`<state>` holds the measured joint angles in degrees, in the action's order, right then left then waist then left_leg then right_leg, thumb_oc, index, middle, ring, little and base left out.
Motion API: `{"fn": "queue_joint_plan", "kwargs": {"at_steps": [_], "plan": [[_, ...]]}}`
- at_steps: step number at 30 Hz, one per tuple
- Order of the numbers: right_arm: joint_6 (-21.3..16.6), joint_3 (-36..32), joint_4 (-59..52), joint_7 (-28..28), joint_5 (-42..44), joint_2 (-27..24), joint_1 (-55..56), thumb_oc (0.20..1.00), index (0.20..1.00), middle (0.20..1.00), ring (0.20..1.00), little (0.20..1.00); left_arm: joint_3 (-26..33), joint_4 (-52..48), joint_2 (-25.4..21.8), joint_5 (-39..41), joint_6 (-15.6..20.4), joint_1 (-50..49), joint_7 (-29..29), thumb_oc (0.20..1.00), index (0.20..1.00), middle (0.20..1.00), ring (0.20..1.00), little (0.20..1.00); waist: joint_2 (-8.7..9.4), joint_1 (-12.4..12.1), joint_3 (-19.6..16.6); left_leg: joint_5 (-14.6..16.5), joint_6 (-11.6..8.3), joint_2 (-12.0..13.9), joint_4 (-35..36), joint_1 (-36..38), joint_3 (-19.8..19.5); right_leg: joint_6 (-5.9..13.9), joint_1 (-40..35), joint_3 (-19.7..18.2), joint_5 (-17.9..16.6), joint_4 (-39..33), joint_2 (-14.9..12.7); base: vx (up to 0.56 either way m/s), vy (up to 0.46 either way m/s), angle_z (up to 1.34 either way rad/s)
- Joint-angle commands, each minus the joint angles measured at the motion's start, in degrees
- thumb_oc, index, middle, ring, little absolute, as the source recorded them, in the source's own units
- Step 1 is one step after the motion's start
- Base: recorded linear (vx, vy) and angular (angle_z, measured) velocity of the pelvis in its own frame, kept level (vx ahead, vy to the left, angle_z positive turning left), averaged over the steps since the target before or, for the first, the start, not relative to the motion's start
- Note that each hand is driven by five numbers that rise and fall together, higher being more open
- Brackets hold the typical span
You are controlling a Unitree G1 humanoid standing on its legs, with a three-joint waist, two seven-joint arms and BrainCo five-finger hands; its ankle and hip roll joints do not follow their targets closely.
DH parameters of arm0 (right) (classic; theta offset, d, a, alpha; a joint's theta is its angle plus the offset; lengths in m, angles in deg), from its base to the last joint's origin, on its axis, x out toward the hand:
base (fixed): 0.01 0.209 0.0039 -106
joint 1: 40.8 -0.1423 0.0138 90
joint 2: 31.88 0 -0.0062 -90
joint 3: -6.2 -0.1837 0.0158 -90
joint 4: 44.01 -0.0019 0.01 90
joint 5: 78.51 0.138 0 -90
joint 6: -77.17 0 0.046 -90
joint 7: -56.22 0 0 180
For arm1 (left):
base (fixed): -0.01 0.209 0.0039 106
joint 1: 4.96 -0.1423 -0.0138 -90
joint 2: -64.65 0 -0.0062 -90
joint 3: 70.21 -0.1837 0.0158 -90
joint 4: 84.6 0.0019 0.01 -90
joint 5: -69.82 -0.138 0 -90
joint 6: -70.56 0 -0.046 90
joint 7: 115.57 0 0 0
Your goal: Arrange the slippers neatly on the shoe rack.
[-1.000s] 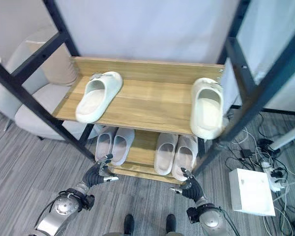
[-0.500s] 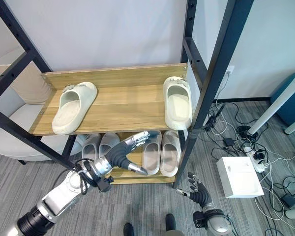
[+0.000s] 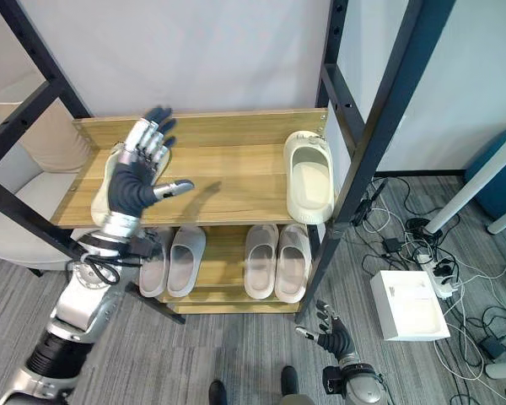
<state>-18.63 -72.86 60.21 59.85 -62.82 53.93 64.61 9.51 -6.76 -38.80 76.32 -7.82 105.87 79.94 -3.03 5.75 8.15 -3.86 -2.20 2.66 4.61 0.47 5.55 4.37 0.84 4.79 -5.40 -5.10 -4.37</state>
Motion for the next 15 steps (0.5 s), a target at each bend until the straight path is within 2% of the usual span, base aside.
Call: {"fn": "queue_joint_plan", "kwargs": {"at_steps": [1,3,5,7,11,13,15], "plan": [[-4.92,1.15,-2.24,0.81,-0.56,-1.05,-0.97,1.000,1.000,1.000,1.000,1.000,-0.83,6.57,-6.10,-18.44,0.68,8.88,10.33,1.000,1.000,1.000,1.000,1.000,1.43,0.13,-0.87,5.82,-1.93,1.15,0.39,2.43,-1.77,3.95,-4.12,2.65,6.01,0.10,-2.52,0.03,-0.001,0.00],[-5.39,1.54,-2.32,0.71,-0.23,-1.40,-0.86,1.000,1.000,1.000,1.000,1.000,-0.48,8.44,-10.20,-23.95,-0.75,9.53,12.53,1.000,1.000,1.000,1.000,1.000,1.27,0.22,-1.02,5.84,-2.04,1.18,0.39,2.46,-1.59,4.10,-4.05,2.63,5.92,0.10,-2.56,0.04,-0.002,-0.03],[-5.99,1.98,-1.63,0.34,0.46,-2.53,-0.69,1.000,1.000,1.000,1.000,1.000,-0.86,14.15,-17.93,-34.85,-5.27,11.11,15.62,1.000,1.000,1.000,1.000,1.000,1.02,0.38,-1.33,6.02,-2.18,1.31,0.39,2.59,-1.34,4.30,-3.87,2.45,5.77,0.10,-2.51,0.05,-0.001,-0.02],[-6.13,2.00,-1.78,0.00,0.54,-3.47,-0.55,1.000,1.000,1.000,1.000,1.000,-1.29,16.91,-21.55,-39.62,-7.70,11.84,15.93,1.000,1.000,1.000,1.000,1.000,0.93,0.55,-1.41,6.08,-2.27,1.39,0.39,2.58,-1.14,4.39,-3.74,2.33,5.65,0.10,-2.49,0.04,-0.001,-0.02],[-6.22,2.04,-2.35,-0.56,0.70,-4.43,-0.28,1.000,1.000,1.000,1.000,1.000,-1.77,20.39,-24.99,-43.44,-9.85,12.19,15.64,1.000,1.000,1.000,1.000,1.000,1.03,0.65,-1.33,6.14,-2.32,1.45,0.39,2.47,-1.06,4.46,-3.47,2.14,5.54,0.10,-2.44,0.01,-0.003,-0.02],[-6.04,1.67,-3.18,-1.19,0.61,-5.20,0.41,1.000,1.000,1.000,1.000,1.000,-1.75,23.64,-28.21,-46.28,-11.33,11.97,14.34,1.000,1.000,1.000,1.000,1.000,1.11,0.91,-1.43,6.26,-2.32,1.41,0.39,2.37,-0.82,4.51,-2.95,1.77,5.35,0.10,-2.41,0.05,-0.004,-0.08],[-5.92,1.78,-3.51,-1.54,0.45,-5.43,0.61,1.000,1.000,1.000,1.000,1.000,-1.92,25.53,-28.68,-47.53,-12.07,11.92,13.62,1.000,1.000,1.000,1.000,1.000,1.17,1.10,-1.40,6.27,-2.35,1.44,0.39,2.26,-0.65,4.53,-2.72,1.72,5.33,0.10,-2.36,0.04,-0.003,-0.08]]}}
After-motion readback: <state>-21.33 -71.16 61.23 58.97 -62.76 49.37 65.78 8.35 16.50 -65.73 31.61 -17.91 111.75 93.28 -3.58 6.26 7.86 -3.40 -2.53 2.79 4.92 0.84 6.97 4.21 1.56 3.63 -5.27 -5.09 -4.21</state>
